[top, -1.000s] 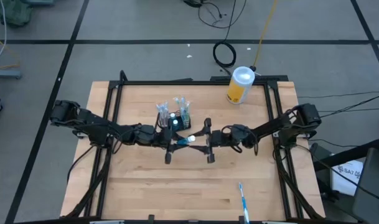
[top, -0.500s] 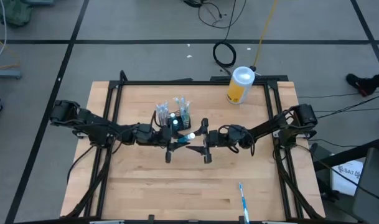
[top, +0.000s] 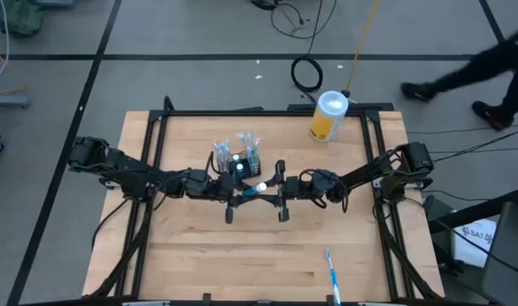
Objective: Pick & Place toothbrushing station
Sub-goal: Put the blue mouthwash into the black mesh organizer
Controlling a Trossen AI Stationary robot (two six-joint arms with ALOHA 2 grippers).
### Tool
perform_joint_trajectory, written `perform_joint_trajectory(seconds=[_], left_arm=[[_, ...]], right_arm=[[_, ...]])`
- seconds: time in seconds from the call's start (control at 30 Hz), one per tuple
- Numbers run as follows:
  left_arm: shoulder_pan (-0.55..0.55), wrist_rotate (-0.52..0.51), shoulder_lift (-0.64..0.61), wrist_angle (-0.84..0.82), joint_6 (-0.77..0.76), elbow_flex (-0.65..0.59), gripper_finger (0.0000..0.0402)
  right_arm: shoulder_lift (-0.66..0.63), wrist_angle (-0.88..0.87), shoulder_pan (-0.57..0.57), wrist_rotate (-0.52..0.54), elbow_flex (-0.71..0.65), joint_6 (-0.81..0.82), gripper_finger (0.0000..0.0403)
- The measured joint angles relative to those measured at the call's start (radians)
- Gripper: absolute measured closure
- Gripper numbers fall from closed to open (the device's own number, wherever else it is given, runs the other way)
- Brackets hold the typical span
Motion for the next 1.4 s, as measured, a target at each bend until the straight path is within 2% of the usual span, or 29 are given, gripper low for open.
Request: perform_joint_trajectory(seconds=[0.17, 0.33, 0.43, 0.6, 0.77, 0.93, 1.0, 1.13, 1.3, 1.4], left_arm=[[0.0, 0.009, 0.0, -0.018, -0.001, 0.0, 0.0316], [0.0, 0.01, 0.0, -0.022, -0.001, 0.0, 0.0311], [0.0, 0.009, 0.0, -0.035, -0.007, 0.0, 0.029], [-0.003, 0.01, 0.0, -0.121, -0.022, 0.0, 0.0229], [-0.004, 0.013, -0.02, -0.285, -0.085, 0.0, 0.0177], [-0.009, 0.012, -0.13, -0.515, -0.105, 0.036, 0.0162], [-0.009, 0.013, -0.174, -0.656, -0.105, 0.086, 0.0165], [-0.009, 0.012, -0.199, -0.935, -0.079, 0.286, 0.0181], [-0.007, -0.012, -0.101, -1.3, -0.019, 0.591, 0.0202], [0.001, -0.028, -0.008, -1.433, 0.043, 0.745, 0.0205]], right_arm=[[0.001, -0.001, 0.0, -0.002, -0.001, 0.0, 0.0318], [0.001, -0.005, -0.001, -0.004, -0.001, 0.0, 0.0321], [0.001, -0.02, -0.003, -0.006, -0.001, 0.0, 0.032], [-0.001, -0.056, -0.003, -0.008, -0.001, 0.0, 0.032], [-0.064, -0.271, -0.004, -0.008, 0.0, 0.007, 0.0319], [-0.132, -0.541, -0.004, -0.007, 0.0, 0.008, 0.0319], [-0.141, -0.566, -0.005, -0.007, 0.0, 0.02, 0.0319], [-0.14, -0.597, -0.018, -0.008, 0.0, 0.063, 0.0319], [-0.14, -0.665, -0.043, -0.006, 0.0, 0.114, 0.0319], [-0.138, -0.665, -0.045, -0.007, 0.0, 0.121, 0.0319]])
